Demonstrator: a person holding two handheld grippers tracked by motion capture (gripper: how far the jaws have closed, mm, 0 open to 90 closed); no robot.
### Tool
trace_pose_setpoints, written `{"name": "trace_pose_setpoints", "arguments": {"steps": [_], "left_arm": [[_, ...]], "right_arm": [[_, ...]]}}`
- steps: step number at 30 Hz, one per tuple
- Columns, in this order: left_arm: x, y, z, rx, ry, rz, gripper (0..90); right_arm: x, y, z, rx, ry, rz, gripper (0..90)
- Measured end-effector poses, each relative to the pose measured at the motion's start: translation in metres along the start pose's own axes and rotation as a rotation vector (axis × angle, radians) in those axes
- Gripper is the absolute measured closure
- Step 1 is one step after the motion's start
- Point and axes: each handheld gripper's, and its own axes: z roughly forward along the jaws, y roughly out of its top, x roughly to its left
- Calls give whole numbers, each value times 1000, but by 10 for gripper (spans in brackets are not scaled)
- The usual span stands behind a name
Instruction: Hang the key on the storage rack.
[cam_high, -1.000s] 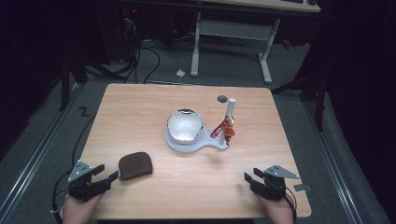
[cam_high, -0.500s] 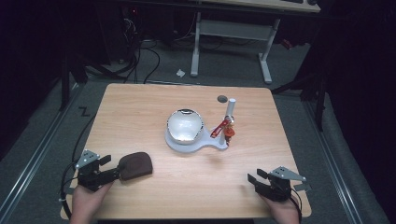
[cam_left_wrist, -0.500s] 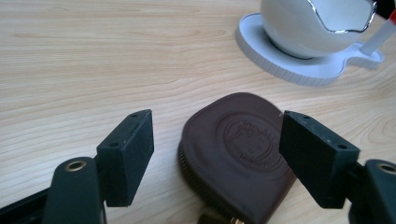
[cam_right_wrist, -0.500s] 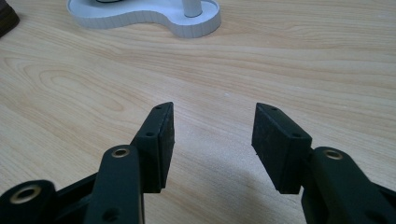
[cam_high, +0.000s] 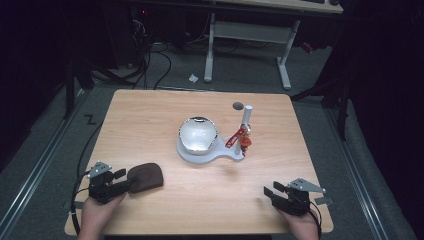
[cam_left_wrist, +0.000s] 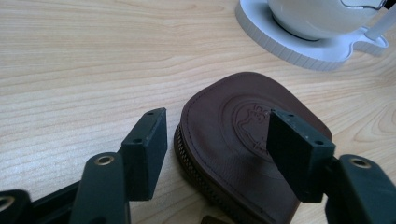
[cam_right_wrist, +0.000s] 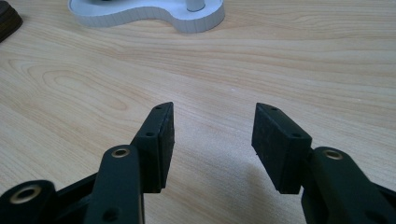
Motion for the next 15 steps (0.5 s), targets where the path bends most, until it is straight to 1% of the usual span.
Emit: {"name": "trace_pose_setpoints", "arguments": {"steps": [1,2,4,7,9,10,12,15], "left_arm": [[2,-1,0,-1,-4,-10,440],[4,-1,-1,-3,-6,-16,482],[7,-2,-1,-5,-20,-30,541],[7,-2,-1,-13,-26,-23,601],[7,-2,1,-13,-33,-28,608],[8,-2,1,-11,-40,-38,601],[9,-2,3,-6,-43,-49,547],[9,-2,3,-7,-47,-50,528]], "right_arm": [[1,0,0,2,0,-1,494],[0,0,1,3,0,-10,494],[1,-1,1,5,0,-9,494],[-1,-1,1,5,-3,-8,495],[-2,-1,1,5,-4,0,495],[-2,-1,1,8,-3,5,495],[-2,-1,1,9,-2,7,495],[-2,-1,2,13,0,1,495]]}}
